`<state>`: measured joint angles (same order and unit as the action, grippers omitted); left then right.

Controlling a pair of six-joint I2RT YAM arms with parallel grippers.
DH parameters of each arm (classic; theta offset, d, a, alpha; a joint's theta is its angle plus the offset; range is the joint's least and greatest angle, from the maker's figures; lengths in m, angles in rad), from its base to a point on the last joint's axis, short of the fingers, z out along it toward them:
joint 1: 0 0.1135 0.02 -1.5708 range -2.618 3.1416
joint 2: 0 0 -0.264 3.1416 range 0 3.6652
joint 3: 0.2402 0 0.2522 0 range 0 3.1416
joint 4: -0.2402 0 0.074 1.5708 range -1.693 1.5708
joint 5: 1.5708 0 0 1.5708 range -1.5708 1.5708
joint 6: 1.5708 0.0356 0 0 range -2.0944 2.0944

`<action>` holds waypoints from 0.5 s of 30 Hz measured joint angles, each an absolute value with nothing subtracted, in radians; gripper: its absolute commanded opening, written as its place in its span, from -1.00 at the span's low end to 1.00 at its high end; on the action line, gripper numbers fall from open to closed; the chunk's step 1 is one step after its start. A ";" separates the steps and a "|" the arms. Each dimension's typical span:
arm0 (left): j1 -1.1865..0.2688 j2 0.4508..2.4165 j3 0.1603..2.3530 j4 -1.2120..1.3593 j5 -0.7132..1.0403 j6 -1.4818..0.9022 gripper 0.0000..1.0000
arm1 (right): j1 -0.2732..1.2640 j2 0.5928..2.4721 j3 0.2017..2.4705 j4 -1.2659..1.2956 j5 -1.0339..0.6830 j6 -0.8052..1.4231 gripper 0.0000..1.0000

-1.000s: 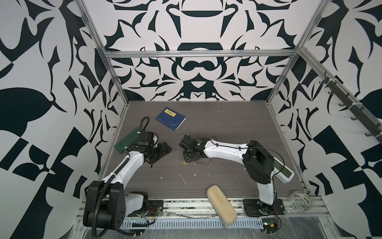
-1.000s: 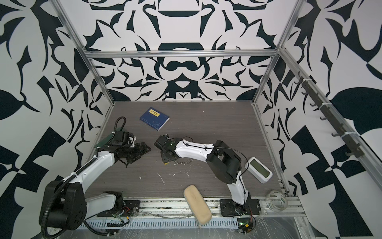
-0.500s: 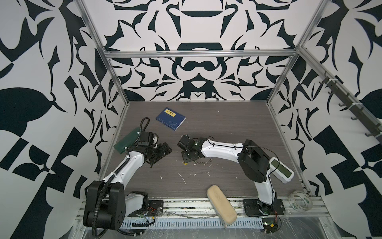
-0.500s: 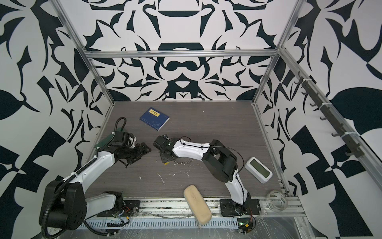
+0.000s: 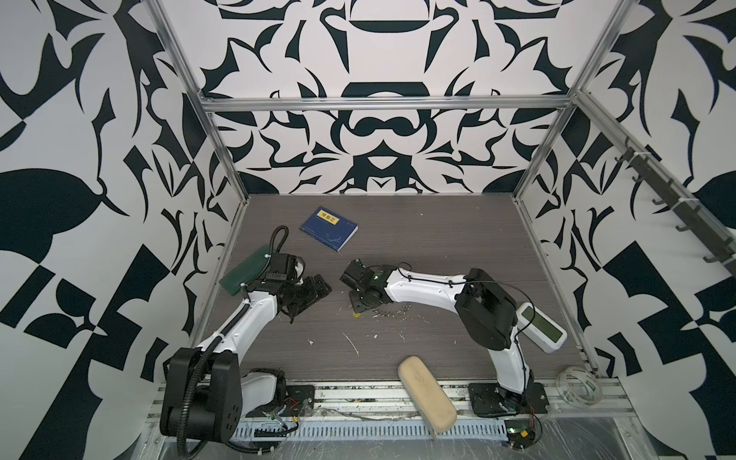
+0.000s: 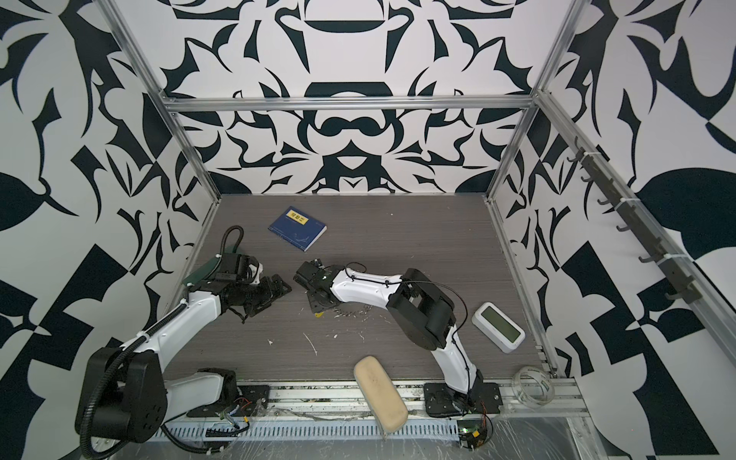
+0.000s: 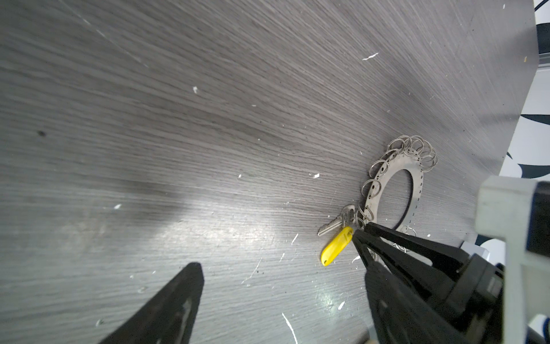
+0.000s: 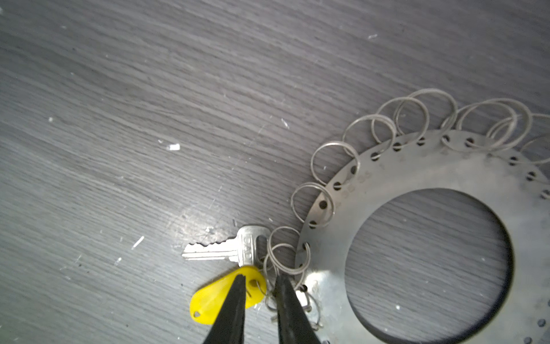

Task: Remove the keys from the keyring
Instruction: 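Lower the right gripper and close it on the disc edge near the yellow-tag key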

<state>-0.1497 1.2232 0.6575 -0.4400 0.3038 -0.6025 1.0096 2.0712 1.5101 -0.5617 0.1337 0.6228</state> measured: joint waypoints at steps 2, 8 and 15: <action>-0.150 1.226 0.657 -0.440 0.304 -0.602 0.79 | 1.009 2.071 1.511 -0.565 0.135 0.622 -0.52; -0.149 1.228 0.657 -0.443 0.304 -0.602 0.79 | 1.008 2.072 1.517 -0.577 0.142 0.616 -0.50; -0.149 1.228 0.657 -0.444 0.304 -0.602 0.79 | 1.001 2.091 1.533 -0.582 0.142 0.600 -0.55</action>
<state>-0.1486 1.2282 0.6575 -0.4442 0.3038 -0.6022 1.0008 2.0914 1.5330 -0.5823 0.1425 0.5999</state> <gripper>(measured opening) 0.895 0.237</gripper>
